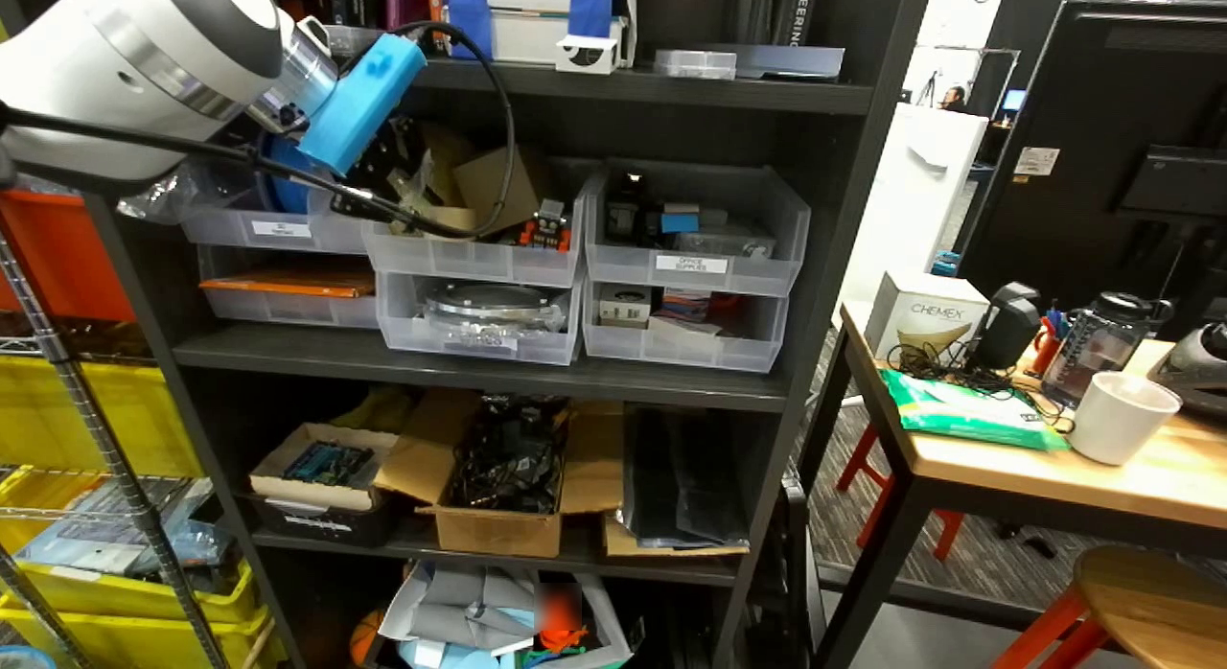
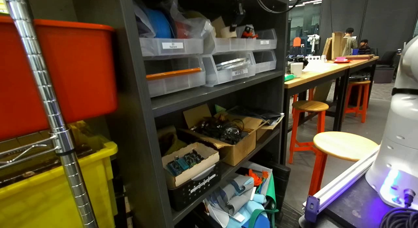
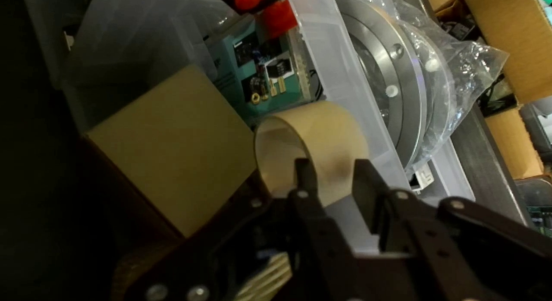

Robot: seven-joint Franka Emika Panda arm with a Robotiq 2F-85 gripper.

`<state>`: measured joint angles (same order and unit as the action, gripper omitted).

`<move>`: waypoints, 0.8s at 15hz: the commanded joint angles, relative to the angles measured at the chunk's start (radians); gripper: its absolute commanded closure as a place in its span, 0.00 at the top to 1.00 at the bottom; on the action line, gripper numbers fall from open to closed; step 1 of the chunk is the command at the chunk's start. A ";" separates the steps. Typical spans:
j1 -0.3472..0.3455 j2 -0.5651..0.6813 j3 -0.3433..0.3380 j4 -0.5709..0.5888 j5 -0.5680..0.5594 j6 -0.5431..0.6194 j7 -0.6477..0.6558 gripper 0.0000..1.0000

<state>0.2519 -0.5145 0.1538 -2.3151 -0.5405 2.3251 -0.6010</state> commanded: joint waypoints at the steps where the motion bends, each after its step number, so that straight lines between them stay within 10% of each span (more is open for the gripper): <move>1: -0.016 0.028 0.001 0.033 -0.015 0.007 -0.014 0.63; 6: -0.017 0.009 0.000 0.014 -0.013 0.012 -0.005 0.99; 12: 0.012 -0.056 0.017 -0.050 0.005 -0.007 -0.003 1.00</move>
<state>0.2522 -0.5194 0.1570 -2.3232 -0.5400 2.3266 -0.6001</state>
